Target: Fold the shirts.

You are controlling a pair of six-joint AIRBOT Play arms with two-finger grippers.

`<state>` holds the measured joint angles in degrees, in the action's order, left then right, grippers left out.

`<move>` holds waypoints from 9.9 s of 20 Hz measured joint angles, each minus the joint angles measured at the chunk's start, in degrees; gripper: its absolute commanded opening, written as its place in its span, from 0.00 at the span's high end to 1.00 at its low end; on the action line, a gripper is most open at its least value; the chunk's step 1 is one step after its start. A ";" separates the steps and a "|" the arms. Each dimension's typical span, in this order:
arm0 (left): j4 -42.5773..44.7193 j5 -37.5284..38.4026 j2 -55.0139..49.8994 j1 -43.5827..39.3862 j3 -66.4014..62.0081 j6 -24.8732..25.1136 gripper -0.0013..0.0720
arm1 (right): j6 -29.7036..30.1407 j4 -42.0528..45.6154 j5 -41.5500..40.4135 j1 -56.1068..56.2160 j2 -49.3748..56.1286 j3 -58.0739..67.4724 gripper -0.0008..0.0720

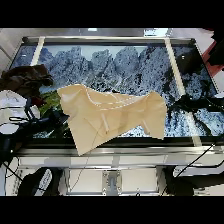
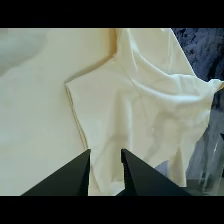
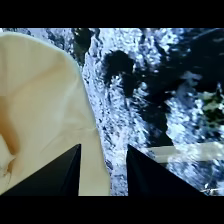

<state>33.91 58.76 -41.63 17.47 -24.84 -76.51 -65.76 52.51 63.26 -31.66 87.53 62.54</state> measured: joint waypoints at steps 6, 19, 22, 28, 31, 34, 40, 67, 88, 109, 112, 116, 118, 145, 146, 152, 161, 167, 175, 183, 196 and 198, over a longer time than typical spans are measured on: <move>-3.45 1.88 0.15 0.00 0.85 0.94 0.66 | 5.99 -6.91 -0.04 0.00 7.43 0.02 0.51; 0.02 7.93 0.17 -0.07 6.05 -1.44 0.44 | 10.19 -10.21 2.60 7.39 12.13 0.04 0.94; 0.31 8.11 0.17 -0.07 11.23 -4.15 0.41 | 10.19 -10.25 3.91 7.19 12.20 0.00 0.94; 2.45 11.82 0.17 -0.07 14.69 -7.37 0.41 | 10.14 -10.49 9.01 6.01 11.89 0.02 0.94; 7.48 14.03 0.20 -0.07 15.06 -8.63 0.42 | 10.16 -10.99 10.51 5.88 11.28 0.04 0.94; 12.35 13.79 0.20 -0.07 15.19 -9.14 0.51 | 10.29 -11.23 11.15 5.79 10.64 0.04 0.94; 16.68 9.92 0.20 -0.07 15.26 -9.68 0.52 | 10.36 -11.34 11.56 5.79 10.32 0.04 0.94; -19.91 -3.48 0.17 -0.07 15.08 11.47 0.97 | 13.29 -16.57 13.29 2.58 3.28 0.02 0.95; -5.01 -6.80 1.29 0.00 -73.18 17.25 0.97 | 12.96 -33.00 2.69 -20.52 -47.52 40.41 0.95; 44.41 -11.52 -51.76 -19.54 -67.80 -12.81 0.97 | 0.15 10.03 -20.13 22.34 3.02 21.77 0.95; 46.14 -11.28 -54.88 -20.00 -67.69 -14.23 0.97 | -0.22 11.96 -21.18 22.88 5.22 21.53 0.95; 49.24 -6.14 -56.76 -20.24 -67.04 -14.86 0.97 | -0.52 15.89 -14.60 23.17 6.03 21.33 0.95; 50.49 -3.98 -57.18 -20.31 -65.88 -15.06 0.97 | -0.46 17.31 -9.53 23.23 6.19 20.26 0.95; 45.81 -0.85 -29.33 -17.20 -37.29 -4.44 0.03 | -6.49 19.34 7.06 2.84 -22.25 -6.54 0.37; 43.82 -2.03 -27.85 -17.07 -33.05 -4.17 0.03 | -6.10 16.98 7.96 1.22 -23.06 -9.92 0.37; 33.90 -4.79 -24.52 -16.83 -21.35 -2.19 0.03 | -3.89 2.80 9.53 0.90 -25.07 -28.17 0.37; 29.29 -4.96 -24.00 -16.79 -19.41 -1.07 0.03 | -4.90 -4.09 -0.59 13.66 -25.40 -39.58 0.42; 28.72 -4.96 -24.00 -16.79 -19.30 -1.11 0.03 | -3.74 -9.35 -4.15 17.00 -25.40 -40.48 0.94; 24.33 -20.94 -24.00 -16.79 -10.54 -19.96 0.03 | -1.05 -11.21 -1.57 17.40 -25.44 -40.59 0.94; 17.42 -35.54 -25.92 -16.79 -6.86 -23.71 0.14 | 0.13 -11.37 -1.25 17.40 -25.44 -40.59 0.94; -10.75 -24.28 -32.26 -18.08 -6.73 4.63 0.97 | 0.00 -11.10 0.55 17.40 -27.93 -38.03 0.94; -11.28 -21.70 -30.93 -17.49 -6.78 5.97 0.97 | -1.92 -9.44 2.40 17.40 -29.62 -35.15 0.95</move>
<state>22.63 37.06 -72.55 -0.01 -31.62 -70.54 -67.68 43.07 65.67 -14.26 57.91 27.40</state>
